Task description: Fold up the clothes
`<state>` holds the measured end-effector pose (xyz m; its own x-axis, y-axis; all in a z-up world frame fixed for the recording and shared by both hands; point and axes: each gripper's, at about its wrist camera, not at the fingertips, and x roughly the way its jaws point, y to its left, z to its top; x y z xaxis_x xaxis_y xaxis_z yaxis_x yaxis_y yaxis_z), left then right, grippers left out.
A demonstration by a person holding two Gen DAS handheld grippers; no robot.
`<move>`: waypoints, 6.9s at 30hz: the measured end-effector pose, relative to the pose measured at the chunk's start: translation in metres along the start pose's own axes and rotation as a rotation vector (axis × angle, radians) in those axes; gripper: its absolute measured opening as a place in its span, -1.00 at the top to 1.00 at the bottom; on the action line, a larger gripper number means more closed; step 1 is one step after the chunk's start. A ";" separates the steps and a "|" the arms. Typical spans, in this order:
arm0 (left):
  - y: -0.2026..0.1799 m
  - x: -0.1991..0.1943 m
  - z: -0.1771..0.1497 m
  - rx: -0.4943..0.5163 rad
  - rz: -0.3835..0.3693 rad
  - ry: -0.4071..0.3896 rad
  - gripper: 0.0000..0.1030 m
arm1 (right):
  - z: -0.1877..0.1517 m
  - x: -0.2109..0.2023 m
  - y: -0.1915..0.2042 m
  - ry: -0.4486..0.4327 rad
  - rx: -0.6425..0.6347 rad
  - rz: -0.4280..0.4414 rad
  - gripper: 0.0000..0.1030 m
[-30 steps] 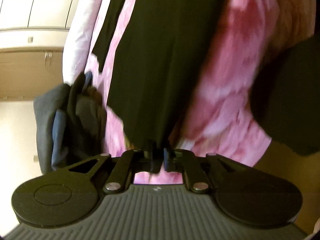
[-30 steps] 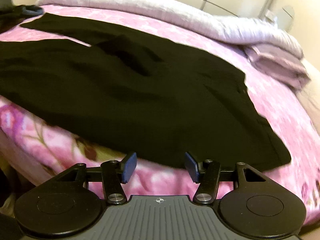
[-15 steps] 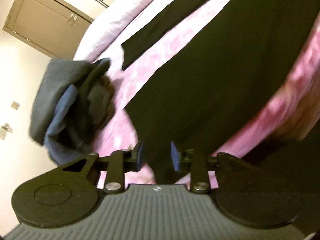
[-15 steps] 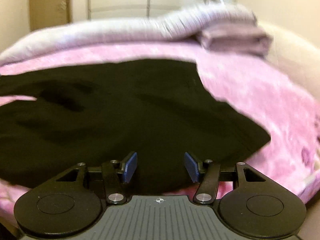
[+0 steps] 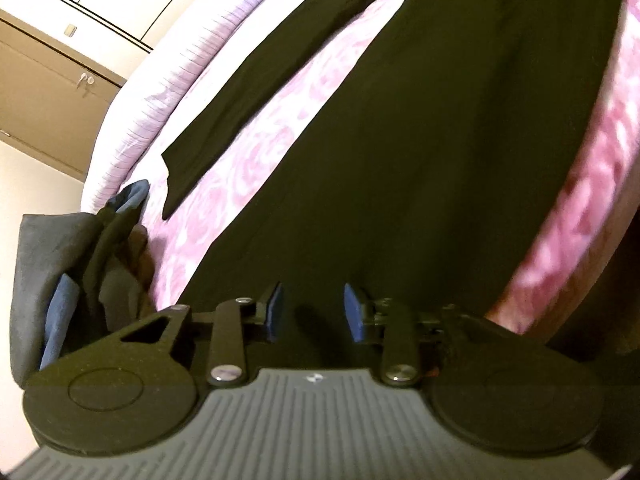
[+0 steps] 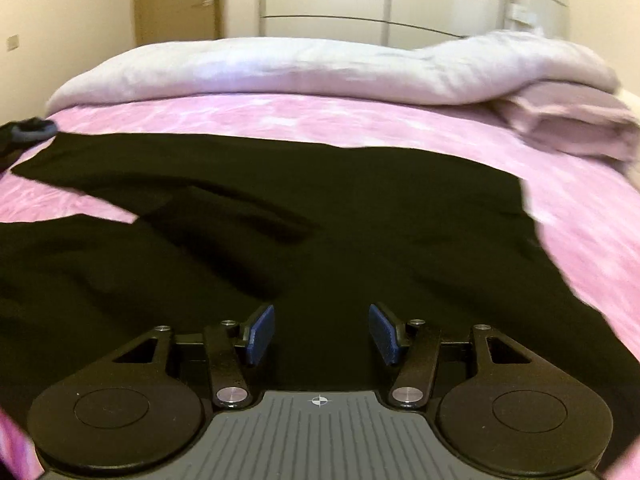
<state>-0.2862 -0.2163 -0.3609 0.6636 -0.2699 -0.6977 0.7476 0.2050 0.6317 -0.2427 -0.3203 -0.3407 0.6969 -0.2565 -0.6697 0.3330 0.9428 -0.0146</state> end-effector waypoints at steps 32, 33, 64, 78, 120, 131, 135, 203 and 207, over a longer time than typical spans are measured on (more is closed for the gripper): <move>0.048 -0.046 -0.018 -0.419 -0.084 -0.121 -0.43 | -0.032 -0.146 -0.039 0.222 0.177 -0.274 -0.41; 0.050 -0.048 -0.016 -0.444 -0.093 -0.131 -0.51 | -0.029 -0.152 -0.031 0.223 0.155 -0.277 -0.43; 0.031 -0.080 -0.097 -0.240 0.100 -0.118 -0.73 | -0.059 -0.144 0.076 0.194 -0.195 -0.192 -0.52; -0.014 -0.035 -0.105 0.126 0.202 -0.098 -0.16 | -0.053 -0.123 0.081 0.164 -0.215 -0.186 -0.52; 0.005 0.016 -0.078 0.160 0.259 -0.012 0.95 | -0.157 -0.054 -0.054 0.054 -1.077 -0.499 -0.41; 0.043 -0.016 -0.053 0.106 0.309 -0.081 0.96 | -0.145 -0.052 -0.078 0.077 -1.163 -0.490 0.94; 0.083 -0.036 -0.026 0.072 0.321 -0.130 0.96 | -0.112 -0.076 -0.073 0.036 -1.177 -0.512 0.95; 0.259 0.365 0.294 0.048 0.169 0.192 0.43 | 0.276 0.236 -0.269 0.267 0.368 -0.078 0.15; 0.242 0.335 0.301 0.038 0.160 0.095 0.43 | 0.282 0.216 -0.249 0.219 0.141 -0.262 0.13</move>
<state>0.1087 -0.5405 -0.3396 0.7747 -0.1468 -0.6150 0.6321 0.2016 0.7482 0.0039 -0.6710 -0.2729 0.4294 -0.4192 -0.7999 0.5770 0.8087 -0.1140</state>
